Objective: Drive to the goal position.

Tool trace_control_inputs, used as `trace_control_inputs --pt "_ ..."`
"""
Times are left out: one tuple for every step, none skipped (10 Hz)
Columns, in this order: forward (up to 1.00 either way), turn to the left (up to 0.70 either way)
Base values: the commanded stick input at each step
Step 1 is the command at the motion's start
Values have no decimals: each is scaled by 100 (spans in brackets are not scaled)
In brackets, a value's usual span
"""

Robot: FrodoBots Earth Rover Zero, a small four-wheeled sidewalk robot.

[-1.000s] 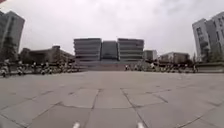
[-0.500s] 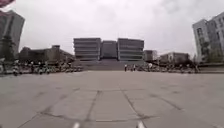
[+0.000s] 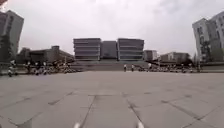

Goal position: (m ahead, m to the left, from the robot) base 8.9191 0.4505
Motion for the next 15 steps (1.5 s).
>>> trace_control_inputs --pt "85 0" --pt "85 0" --pt "85 0" --pt "85 0" --pt "85 0" --pt "85 0" --pt "85 0" --pt "85 0" --pt "85 0" --pt "85 0" --pt "85 0" --pt "85 7" --pt "85 14" --pt "85 10" --pt "85 3"
